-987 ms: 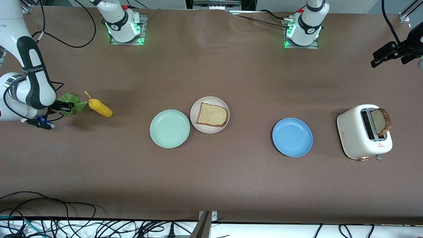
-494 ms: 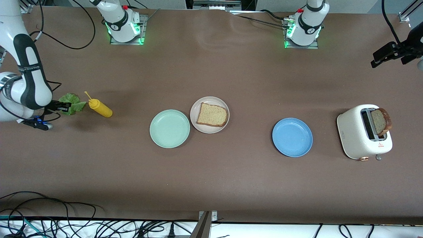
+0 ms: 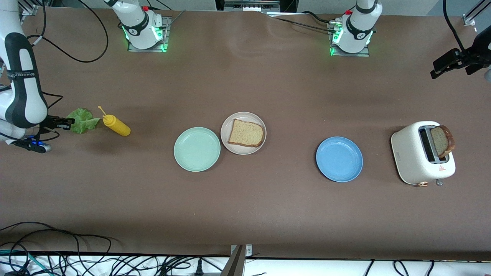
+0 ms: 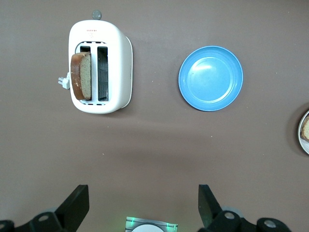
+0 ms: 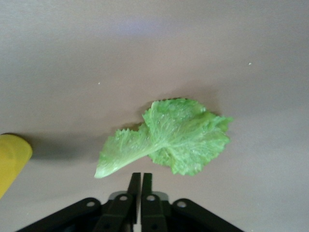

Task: Make sandwich on beige plate with both arms
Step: 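Lift the lettuce leaf off the table with the right gripper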

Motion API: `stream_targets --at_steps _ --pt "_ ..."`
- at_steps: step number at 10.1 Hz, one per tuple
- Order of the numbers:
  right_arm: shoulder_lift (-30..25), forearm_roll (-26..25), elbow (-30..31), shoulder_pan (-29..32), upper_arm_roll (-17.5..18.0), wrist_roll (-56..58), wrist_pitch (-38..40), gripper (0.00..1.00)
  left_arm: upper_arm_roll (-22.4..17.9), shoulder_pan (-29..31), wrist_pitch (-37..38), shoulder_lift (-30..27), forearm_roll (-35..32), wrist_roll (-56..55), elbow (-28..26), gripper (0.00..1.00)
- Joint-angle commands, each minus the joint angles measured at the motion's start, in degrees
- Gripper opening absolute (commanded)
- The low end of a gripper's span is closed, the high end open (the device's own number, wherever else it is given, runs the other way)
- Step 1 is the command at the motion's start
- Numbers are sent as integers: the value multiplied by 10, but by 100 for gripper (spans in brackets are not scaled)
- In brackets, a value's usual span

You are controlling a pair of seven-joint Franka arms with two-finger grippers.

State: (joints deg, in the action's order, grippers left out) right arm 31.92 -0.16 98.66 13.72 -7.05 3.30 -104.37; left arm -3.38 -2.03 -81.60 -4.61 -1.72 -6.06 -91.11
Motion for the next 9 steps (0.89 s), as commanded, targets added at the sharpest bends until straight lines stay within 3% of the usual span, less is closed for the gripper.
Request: stream_targets --at_steps 1,2,9 --pt "17 23 -1 6 1 -9 -22 93 0 4 9 11 11 10 21 100" --pt "22 23 -1 4 0 -28 -24 100 0 4 8 11 11 10 21 100" --pt "39 20 40 7 0 -37 -58 99 -3 5 9 11 11 11 21 100"
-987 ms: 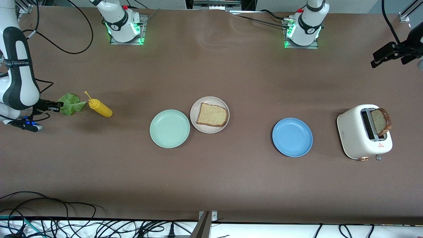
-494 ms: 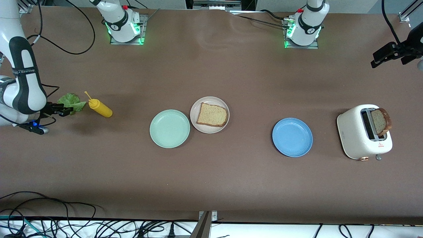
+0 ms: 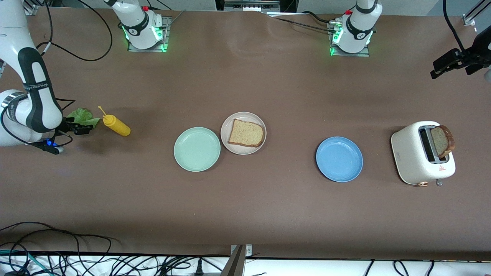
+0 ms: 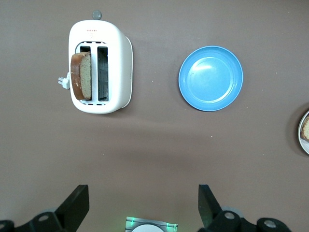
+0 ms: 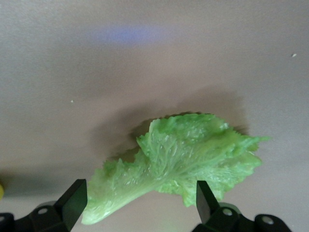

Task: Make sandwich on beige plate with both arms
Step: 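Lift the lettuce leaf off the table with the right gripper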

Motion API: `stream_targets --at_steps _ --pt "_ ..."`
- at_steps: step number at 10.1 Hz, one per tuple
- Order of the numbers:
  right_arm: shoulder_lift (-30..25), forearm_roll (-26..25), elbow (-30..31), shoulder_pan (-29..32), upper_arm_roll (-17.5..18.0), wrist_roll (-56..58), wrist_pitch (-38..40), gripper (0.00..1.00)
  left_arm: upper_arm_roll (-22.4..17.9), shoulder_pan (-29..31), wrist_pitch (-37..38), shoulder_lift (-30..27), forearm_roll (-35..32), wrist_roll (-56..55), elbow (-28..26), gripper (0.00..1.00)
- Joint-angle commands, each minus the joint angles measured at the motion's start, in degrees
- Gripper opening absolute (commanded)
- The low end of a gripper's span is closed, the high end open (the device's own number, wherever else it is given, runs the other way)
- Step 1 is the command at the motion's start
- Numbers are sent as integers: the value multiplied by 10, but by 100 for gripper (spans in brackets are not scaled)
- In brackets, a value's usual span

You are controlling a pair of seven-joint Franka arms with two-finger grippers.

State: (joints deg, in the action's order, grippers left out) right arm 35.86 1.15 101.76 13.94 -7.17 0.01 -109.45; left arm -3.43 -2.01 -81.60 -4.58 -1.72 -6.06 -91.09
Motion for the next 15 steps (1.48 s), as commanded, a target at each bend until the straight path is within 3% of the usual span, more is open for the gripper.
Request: stream_targets --at_steps 1,2,4,6,7,11,15 --pt "4 6 10 7 1 1 -7 97 -3 4 9 11 11 10 21 100" --pt "8 6 10 8 1 1 -6 93 -2 3 9 11 11 8 20 100" --pt "8 5 11 11 1 7 -2 71 -3 5 9 11 11 8 20 100" --pt "8 3 10 12 1 13 -1 18 -3 17 9 11 11 10 20 100" --pt "8 3 10 12 1 19 0 0 -4 18 10 11 11 10 19 100" --pt "6 3 9 11 1 19 6 0 -1 15 10 11 12 8 20 100" --pt "-25 -7 -36 6 4 28 77 0 -1 14 10 11 12 8 20 100"
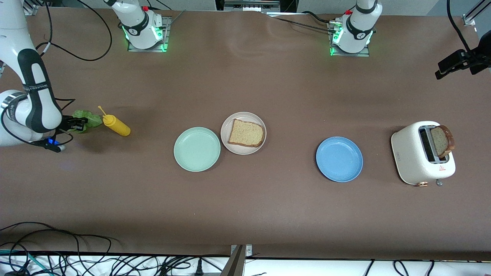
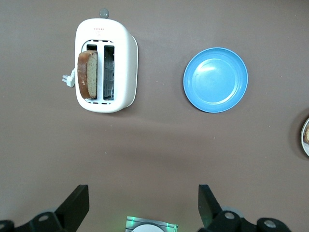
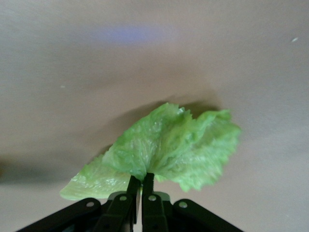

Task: Make sandwich on beige plate with both arms
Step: 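Lift the lettuce leaf off the table with the right gripper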

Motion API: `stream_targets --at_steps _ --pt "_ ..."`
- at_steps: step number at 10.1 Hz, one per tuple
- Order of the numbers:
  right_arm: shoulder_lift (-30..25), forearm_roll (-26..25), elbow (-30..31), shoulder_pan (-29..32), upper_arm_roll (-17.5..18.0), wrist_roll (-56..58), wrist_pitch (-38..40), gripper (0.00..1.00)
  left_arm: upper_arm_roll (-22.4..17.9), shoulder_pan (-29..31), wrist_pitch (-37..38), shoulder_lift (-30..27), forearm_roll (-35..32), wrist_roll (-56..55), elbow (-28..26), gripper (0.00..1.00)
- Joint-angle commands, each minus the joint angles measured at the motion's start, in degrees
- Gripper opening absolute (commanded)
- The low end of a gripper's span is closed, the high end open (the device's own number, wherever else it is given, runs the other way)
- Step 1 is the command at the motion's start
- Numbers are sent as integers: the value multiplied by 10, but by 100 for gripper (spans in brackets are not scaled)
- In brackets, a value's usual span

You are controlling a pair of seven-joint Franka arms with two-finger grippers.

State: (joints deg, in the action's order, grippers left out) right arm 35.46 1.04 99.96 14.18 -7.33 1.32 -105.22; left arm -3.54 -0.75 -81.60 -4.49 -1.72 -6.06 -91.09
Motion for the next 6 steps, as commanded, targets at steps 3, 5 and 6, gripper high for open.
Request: stream_targets --at_steps 3,5,6 --pt "-23 -9 -113 -16 7 14 158 0 0 3 10 10 12 9 20 100" --pt "-25 -6 -170 -31 9 15 234 0 0 5 10 10 12 10 20 100" --pt "-25 -5 -197 -45 11 14 265 0 0 5 10 11 11 9 19 100"
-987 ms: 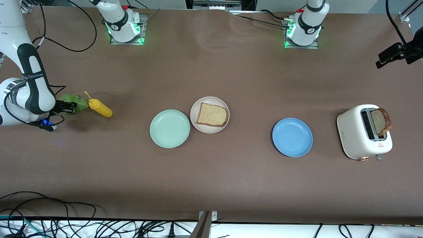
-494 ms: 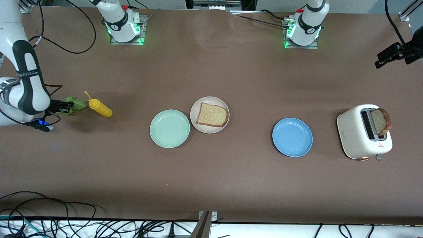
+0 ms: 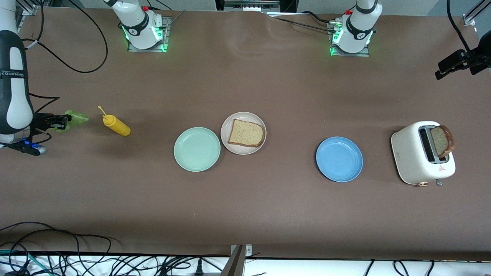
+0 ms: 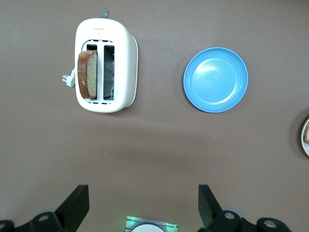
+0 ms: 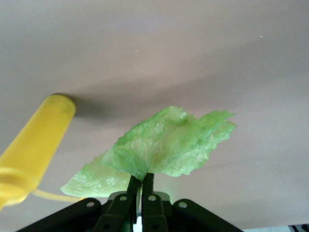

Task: Make sandwich on beige plate with both arms
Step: 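Carry the lettuce leaf over the bread on the beige plate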

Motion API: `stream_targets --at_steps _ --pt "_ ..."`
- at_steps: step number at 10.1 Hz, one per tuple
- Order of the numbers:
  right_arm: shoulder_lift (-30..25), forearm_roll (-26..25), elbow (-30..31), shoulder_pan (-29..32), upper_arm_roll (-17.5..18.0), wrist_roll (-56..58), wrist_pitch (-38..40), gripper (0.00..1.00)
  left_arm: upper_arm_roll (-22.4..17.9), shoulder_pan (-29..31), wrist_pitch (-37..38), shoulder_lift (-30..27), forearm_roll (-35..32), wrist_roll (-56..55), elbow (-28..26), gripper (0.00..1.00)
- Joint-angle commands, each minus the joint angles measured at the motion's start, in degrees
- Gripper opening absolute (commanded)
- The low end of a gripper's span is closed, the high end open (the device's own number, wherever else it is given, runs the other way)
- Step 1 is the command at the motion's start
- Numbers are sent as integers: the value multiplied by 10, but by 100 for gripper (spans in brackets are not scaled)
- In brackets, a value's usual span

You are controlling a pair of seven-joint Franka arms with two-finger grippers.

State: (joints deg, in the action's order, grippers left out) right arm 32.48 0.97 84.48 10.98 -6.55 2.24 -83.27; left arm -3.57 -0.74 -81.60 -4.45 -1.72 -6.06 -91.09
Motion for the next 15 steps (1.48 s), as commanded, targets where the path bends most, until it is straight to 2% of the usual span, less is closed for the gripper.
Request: stream_targets --at_steps 1,3,5,7,9,13,15 --pt "5 -4 -74 -33 10 3 81 0 1 5 10 9 11 10 20 100" --pt "3 2 -133 -77 17 -5 131 0 -2 8 10 10 11 10 20 100" --pt "-12 3 -150 -99 54 -7 131 0 -1 10 10 10 12 10 20 100" --pt "-19 2 -174 -115 129 -34 124 0 0 8 10 10 12 10 20 100" --pt "-19 -6 -176 -157 201 -51 54 0 0 12 10 9 12 10 20 100" --pt "13 -10 -177 -315 202 -66 -106 0 -1 12 10 10 12 10 20 100" --pt "50 -42 -179 -368 202 -64 -198 0 -1 12 10 10 12 10 20 100"
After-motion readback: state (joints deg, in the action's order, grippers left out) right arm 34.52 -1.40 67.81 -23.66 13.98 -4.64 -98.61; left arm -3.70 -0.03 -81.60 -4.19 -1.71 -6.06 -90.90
